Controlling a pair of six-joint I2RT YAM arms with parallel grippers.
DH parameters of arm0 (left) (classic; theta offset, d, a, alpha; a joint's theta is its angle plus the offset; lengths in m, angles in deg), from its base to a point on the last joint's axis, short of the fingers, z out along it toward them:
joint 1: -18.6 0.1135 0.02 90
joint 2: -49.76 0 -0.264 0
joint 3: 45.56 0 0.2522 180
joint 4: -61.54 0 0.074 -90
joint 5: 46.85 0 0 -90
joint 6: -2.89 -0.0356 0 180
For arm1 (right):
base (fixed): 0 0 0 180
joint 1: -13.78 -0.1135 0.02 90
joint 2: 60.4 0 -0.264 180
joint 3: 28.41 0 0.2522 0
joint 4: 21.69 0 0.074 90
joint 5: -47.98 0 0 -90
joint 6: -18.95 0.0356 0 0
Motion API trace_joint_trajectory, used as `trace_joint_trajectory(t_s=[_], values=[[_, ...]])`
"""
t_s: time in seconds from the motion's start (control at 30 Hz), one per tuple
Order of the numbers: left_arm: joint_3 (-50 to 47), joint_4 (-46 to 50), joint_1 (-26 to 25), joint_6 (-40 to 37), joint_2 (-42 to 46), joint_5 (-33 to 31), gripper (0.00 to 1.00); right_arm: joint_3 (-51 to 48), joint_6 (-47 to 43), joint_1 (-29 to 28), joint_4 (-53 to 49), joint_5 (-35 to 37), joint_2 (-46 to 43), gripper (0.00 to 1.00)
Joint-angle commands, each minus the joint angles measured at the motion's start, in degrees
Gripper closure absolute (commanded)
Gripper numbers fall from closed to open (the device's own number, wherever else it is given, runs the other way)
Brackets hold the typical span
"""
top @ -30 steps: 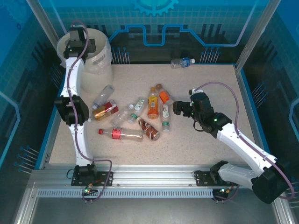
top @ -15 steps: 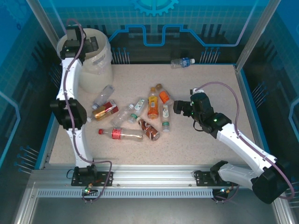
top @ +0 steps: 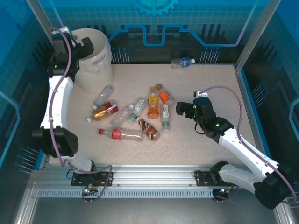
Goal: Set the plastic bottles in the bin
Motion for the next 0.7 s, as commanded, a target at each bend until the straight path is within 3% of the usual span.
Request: trace_joint_trajectory(t_s=[0.0, 0.17, 0.43, 0.57, 0.67], values=[[-6.43, -0.40, -0.87, 5.76, 6.57, -0.21, 0.01, -1.22, -2.56, 0.58, 3.73, -1.65, -2.00, 0.00], [-18.16, -0.23, -1.05, 10.25, 16.63, 4.37, 0.01, -3.16, -5.67, 0.45, 7.60, -4.12, -4.51, 0.00], [-31.33, 10.60, -1.14, 16.61, 27.20, 9.34, 0.01, -2.96, -5.75, 0.53, 8.34, -4.99, -3.69, 0.00], [-37.50, 14.02, -1.89, 25.37, 29.23, 10.61, 0.01, -2.45, -5.13, 0.56, 9.78, -5.16, -2.01, 0.00], [-43.53, 13.49, -5.40, 33.53, 30.89, 8.45, 0.01, -1.56, -4.77, 0.55, 9.64, -5.50, -0.71, 0.00]])
